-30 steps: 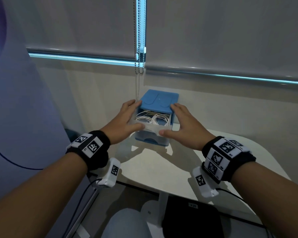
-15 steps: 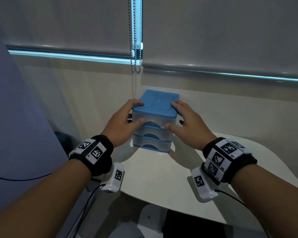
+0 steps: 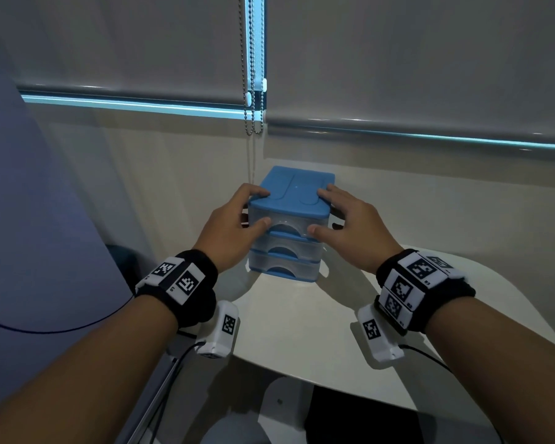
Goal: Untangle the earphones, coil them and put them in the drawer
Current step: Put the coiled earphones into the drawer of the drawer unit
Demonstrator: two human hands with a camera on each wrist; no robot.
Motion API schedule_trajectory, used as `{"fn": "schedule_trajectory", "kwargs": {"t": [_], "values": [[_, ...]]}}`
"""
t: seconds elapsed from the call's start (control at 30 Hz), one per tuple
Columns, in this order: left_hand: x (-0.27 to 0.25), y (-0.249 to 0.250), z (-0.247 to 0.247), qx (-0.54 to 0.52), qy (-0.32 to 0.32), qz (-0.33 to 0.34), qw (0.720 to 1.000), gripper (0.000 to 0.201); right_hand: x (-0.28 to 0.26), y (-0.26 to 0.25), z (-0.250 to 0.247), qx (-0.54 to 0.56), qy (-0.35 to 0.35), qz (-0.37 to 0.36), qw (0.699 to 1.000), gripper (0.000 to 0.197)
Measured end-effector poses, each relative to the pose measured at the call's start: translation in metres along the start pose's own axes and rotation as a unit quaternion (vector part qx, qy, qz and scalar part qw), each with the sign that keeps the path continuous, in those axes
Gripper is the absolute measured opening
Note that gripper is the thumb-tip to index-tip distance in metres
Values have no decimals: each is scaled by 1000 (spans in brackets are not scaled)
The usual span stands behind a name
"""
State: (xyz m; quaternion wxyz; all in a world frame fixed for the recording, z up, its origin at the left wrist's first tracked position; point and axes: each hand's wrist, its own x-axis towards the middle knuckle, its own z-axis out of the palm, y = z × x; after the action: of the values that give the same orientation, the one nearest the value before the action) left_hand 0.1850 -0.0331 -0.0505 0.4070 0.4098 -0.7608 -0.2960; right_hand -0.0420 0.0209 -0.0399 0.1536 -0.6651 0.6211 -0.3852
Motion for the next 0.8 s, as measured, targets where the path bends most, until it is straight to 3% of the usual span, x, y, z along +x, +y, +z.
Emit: {"fn": "schedule_trajectory", "kwargs": {"t": [0.23, 0.4, 0.8], "values": [[-2, 8, 9, 34, 26, -1, 999, 36, -2, 3, -4, -20, -25, -7, 999, 83], [1, 17, 24, 43, 75, 1, 996, 26, -2, 7, -10, -8, -38, -14, 999, 82], [10, 28, 27, 136, 103, -17, 985, 20, 6, 24, -18, 35, -46, -39, 998, 66]]}}
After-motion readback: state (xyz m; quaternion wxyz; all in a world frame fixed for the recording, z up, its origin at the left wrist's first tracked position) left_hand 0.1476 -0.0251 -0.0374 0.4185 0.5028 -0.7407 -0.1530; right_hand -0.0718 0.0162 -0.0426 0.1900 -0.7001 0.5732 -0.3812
